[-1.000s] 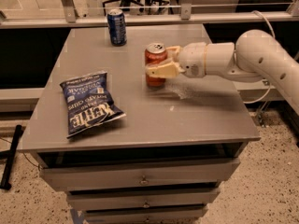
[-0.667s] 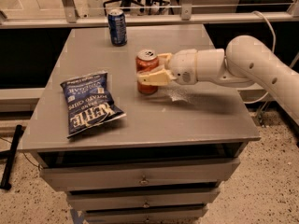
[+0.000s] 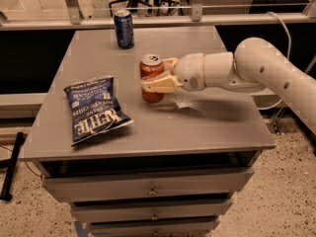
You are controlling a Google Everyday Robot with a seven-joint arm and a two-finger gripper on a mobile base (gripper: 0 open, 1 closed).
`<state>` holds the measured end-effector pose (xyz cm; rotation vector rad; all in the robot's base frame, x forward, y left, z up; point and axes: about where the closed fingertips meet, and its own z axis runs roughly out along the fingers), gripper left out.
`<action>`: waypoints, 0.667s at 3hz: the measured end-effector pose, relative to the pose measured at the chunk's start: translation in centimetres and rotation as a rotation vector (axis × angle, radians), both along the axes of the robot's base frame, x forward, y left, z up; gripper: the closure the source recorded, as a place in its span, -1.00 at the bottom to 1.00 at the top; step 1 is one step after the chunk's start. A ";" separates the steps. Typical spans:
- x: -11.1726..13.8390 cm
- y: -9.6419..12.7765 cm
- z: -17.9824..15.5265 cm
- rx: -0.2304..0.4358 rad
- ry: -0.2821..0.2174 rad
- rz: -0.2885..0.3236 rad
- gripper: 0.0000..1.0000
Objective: Move coke can near blue chip bag
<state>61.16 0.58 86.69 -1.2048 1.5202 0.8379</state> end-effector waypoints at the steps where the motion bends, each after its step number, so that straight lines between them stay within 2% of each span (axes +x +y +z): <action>1: -1.9 2.4 1.6 0.062 0.000 0.067 1.00; 2: -3.3 3.4 4.6 0.148 -0.033 0.103 1.00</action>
Offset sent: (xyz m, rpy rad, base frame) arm -0.0470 0.0363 0.0830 0.2529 -0.0784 0.1306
